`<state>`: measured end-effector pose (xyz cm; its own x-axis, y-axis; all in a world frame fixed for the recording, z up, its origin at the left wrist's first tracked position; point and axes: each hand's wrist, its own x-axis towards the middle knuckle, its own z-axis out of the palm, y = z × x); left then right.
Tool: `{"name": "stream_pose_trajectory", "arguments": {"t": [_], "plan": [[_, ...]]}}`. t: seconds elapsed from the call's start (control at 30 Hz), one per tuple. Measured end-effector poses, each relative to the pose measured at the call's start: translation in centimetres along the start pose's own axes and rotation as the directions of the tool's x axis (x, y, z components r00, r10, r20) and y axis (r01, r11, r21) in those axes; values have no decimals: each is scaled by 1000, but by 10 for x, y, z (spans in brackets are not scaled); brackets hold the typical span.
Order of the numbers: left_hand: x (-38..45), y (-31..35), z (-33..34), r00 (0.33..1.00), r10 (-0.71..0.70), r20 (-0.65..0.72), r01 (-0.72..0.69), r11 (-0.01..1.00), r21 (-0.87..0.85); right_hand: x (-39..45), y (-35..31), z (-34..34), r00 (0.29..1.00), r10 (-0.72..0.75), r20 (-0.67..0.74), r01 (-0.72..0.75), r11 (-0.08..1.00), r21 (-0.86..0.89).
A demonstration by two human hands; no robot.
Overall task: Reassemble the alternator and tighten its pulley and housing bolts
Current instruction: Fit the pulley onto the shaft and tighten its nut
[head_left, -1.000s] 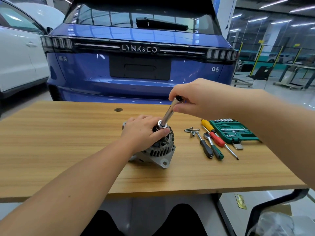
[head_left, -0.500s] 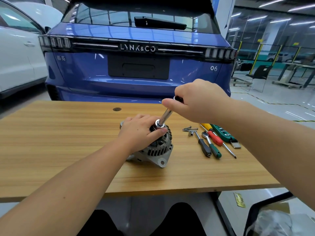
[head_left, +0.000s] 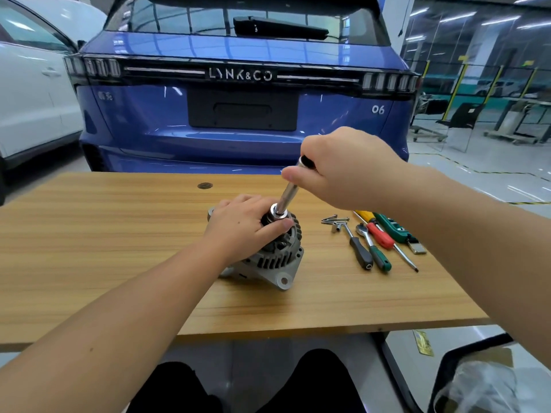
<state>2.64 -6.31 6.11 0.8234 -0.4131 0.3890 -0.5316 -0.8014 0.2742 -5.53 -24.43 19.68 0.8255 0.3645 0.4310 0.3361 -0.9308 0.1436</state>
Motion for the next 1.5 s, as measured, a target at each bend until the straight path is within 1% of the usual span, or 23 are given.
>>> {"name": "stream_pose_trajectory", "arguments": {"t": [0.17, 0.2, 0.27, 0.3, 0.37, 0.43, 0.47, 0.53, 0.6, 0.67, 0.73, 0.83, 0.9, 0.97, 1.03, 1.1, 1.17, 1.23, 1.3, 1.33, 1.4, 1.43, 1.5], "plan": [[1, 2, -1, 1000, -13, 9, 13, 1000, 4, 0, -2, 11, 994, 72, -78, -73, 997, -12], [0, 2, -1, 1000, -10, 8, 10, 1000, 1, -2, -1, 14, 996, 59, -73, -55, 997, 54], [-1, 2, -1, 1000, -9, 6, 9, 1000, -4, -7, -1, 23, 998, 33, -49, -14, 936, 350], [-1, 2, -2, 1000, -11, 13, 11, 1000, -2, -9, -1, 29, 999, 35, -34, -11, 843, 538], [1, 3, -3, 999, -11, 39, 10, 1000, 15, -8, 0, 41, 998, 34, 48, -59, 517, 854], [2, 3, -5, 998, -4, 62, 0, 999, 54, -3, 1, 53, 986, -83, 143, -129, 152, 980], [2, 3, -6, 998, -2, 70, -3, 998, 69, 1, 3, 59, 979, -158, 129, -122, 55, 991], [2, 2, -7, 996, 1, 86, -7, 998, 69, 11, 6, 71, 951, -306, 49, -69, -55, 996], [2, -1, -7, 996, 13, 86, -16, 999, 45, 24, 12, 76, 887, -461, 0, -79, -151, 985], [4, -2, -5, 998, 23, 57, -25, 999, 40, 37, 15, 77, 831, -555, -24, -91, -179, 980], [6, -4, -1, 999, 31, 23, -32, 998, 48, 47, 14, 80, 818, -575, -32, -105, -203, 974], [5, -3, 1, 999, 37, -20, -36, 998, 43, 45, 5, 88, 895, -443, -49, -122, -350, 929], [4, -3, 1, 999, 43, -28, -42, 999, 32, 34, -4, 93, 963, -254, -89, -25, -413, 910], [4, -1, 1, 998, 51, -19, -50, 998, 49, 25, -16, 93, 996, -17, -86, 71, -417, 906], [2, 2, -1, 998, 55, -14, -55, 998, 34, 20, -34, 91, 967, 248, -55, 146, -364, 920], [-1, 5, -4, 998, 54, -15, -54, 999, -5, 21, -52, 90, 873, 488, -21, 176, -274, 945], [-2, 6, -6, 998, 57, -8, -57, 998, -14, 22, -64, 89, 779, 627, 8, 156, -205, 966], [-2, 6, -6, 998, 61, -13, -61, 998, -12, 20, -69, 89, 756, 655, -3, 155, -174, 973], [-3, 4, -5, 998, 61, -25, -62, 998, -15, 16, -62, 91, 819, 571, -61, 183, -158, 970], [-2, 4, -4, 998, 61, -27, -62, 998, -10, 14, -54, 92, 877, 473, -87, 187, -168, 968], [0, 3, -2, 998, 55, -29, -54, 998, 27, 12, -28, 92, 980, 176, -96, 138, -247, 959], [2, 2, -1, 998, 47, -32, -46, 998, 41, 14, -14, 91, 996, 5, -92, 89, -302, 949], [4, 2, 0, 999, 38, -33, -36, 998, 53, 23, 9, 88, 964, -254, -81, -17, -362, 932]]}}
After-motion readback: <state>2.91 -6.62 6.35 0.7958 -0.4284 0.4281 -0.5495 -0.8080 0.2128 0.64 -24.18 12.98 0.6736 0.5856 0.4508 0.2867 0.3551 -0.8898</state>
